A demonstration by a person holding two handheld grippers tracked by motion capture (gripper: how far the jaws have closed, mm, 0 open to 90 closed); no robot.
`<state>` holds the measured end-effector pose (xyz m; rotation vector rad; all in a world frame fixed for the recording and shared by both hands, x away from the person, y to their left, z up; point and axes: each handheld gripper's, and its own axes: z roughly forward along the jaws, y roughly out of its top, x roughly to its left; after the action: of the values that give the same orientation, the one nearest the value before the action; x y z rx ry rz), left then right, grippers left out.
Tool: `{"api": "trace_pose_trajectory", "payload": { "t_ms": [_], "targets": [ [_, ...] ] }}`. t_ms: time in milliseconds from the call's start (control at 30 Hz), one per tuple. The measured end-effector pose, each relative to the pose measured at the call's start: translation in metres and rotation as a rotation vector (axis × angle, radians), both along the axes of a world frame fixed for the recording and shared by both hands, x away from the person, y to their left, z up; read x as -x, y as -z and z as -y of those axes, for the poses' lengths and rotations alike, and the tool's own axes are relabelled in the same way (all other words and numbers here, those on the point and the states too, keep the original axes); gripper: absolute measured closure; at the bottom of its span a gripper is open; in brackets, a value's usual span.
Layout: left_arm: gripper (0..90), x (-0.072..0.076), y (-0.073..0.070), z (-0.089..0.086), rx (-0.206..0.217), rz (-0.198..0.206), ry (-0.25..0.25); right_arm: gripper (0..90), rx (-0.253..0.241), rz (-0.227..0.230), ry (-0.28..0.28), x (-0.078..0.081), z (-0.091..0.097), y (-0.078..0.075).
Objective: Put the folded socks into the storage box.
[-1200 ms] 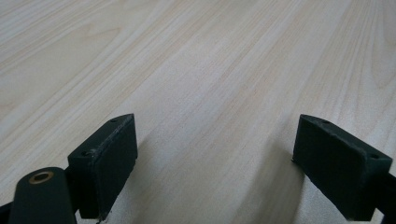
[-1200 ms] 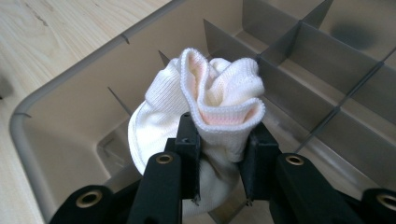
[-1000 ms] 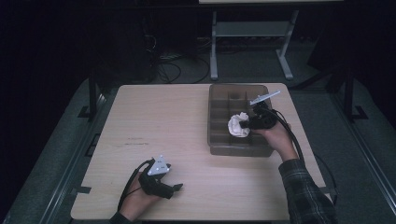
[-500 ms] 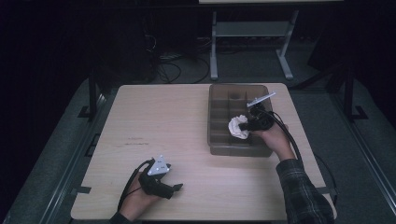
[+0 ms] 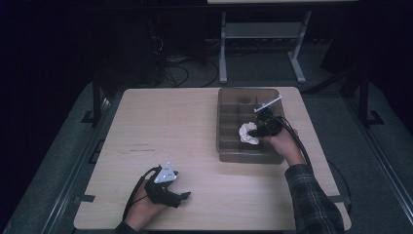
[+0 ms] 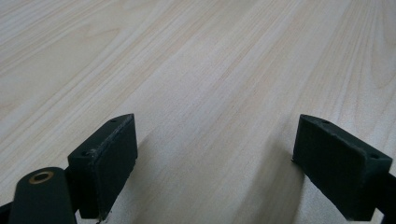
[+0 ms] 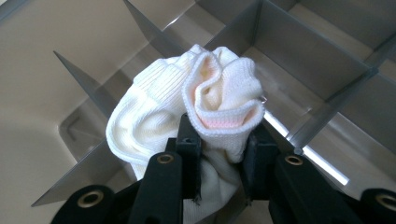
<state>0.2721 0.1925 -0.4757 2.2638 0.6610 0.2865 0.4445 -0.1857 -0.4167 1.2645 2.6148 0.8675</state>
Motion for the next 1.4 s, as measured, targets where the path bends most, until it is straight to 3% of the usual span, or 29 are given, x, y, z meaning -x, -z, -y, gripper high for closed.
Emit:
{"api": "trace_pose_trajectory", "payload": {
  "t_ms": [700,767,800,867,1067,1167,1400],
  "targets": [
    [13.4,0.000,0.000,0.000,-0.001,0.001,0.000,73.0,0.057,-0.039,-0.011,-0.005,-0.008,0.006],
    [13.4,0.000,0.000,0.000,-0.005,0.001,0.001,73.0,0.087,-0.045,-0.015,-0.005,-0.010,0.008],
    [13.4,0.000,0.000,0.000,-0.004,0.001,0.001,73.2,0.158,-0.059,-0.025,-0.007,-0.016,0.013],
    [13.4,0.000,0.000,0.000,-0.002,0.001,0.000,73.3,0.206,-0.052,-0.041,-0.007,-0.022,0.016],
    [13.4,0.000,0.000,0.000,-0.003,0.001,0.000,71.9,0.191,-0.059,-0.042,-0.008,-0.020,0.016],
    [13.4,0.000,0.000,0.001,0.001,0.000,-0.001,68.5,0.181,-0.040,-0.047,-0.006,-0.018,0.014],
    [13.4,0.000,0.000,0.000,-0.001,0.001,0.000,58.4,0.096,-0.016,-0.047,0.001,-0.006,0.000]
  ]
}}
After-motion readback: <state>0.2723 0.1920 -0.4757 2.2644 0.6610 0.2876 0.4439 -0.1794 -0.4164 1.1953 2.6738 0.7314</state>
